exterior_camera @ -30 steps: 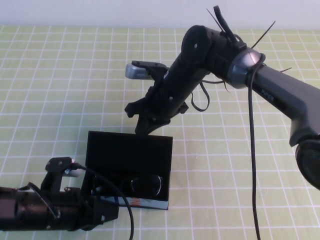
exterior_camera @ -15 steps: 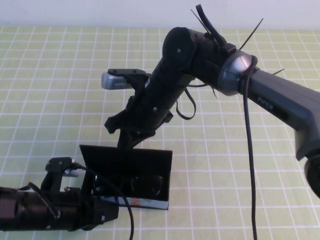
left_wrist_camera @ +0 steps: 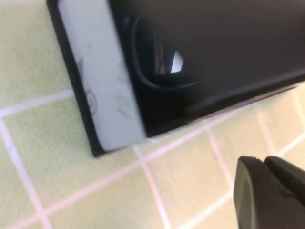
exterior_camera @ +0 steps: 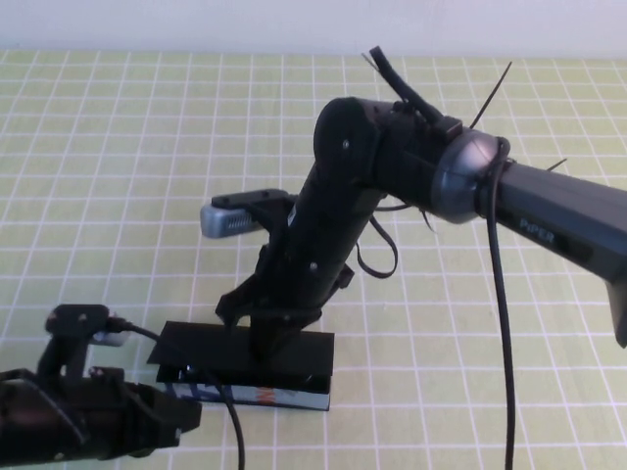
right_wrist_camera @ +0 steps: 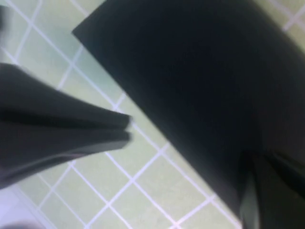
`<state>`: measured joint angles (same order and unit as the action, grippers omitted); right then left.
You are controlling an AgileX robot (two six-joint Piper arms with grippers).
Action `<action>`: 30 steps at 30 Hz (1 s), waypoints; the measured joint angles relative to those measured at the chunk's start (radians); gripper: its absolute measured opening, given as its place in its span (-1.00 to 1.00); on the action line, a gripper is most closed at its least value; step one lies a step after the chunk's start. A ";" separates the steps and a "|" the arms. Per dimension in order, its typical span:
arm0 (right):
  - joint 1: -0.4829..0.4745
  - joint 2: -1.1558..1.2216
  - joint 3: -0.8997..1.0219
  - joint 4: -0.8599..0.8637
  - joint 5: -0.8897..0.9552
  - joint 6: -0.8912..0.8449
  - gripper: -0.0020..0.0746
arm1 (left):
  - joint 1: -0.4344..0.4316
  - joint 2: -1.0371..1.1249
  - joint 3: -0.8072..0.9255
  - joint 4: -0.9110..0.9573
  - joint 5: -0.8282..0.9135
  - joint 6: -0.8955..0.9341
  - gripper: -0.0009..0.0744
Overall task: Return glasses to glasses case
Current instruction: Close the glasses case
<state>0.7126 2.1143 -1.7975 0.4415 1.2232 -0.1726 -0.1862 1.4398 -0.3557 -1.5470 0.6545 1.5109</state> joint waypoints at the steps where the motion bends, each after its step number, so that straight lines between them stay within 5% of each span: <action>1: 0.004 0.000 0.011 -0.002 0.000 0.000 -0.98 | 0.000 -0.049 0.005 0.032 -0.010 -0.042 -0.99; 19: 0.018 0.000 0.046 -0.044 -0.002 -0.019 -0.98 | 0.000 -0.951 0.027 0.208 -0.043 -0.361 -0.99; 30: 0.018 0.017 0.048 -0.041 -0.004 -0.021 -0.98 | 0.000 -1.094 0.031 0.252 -0.086 -0.403 -0.99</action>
<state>0.7307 2.1316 -1.7497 0.4002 1.2195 -0.1935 -0.1862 0.3454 -0.3244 -1.2949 0.5684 1.1081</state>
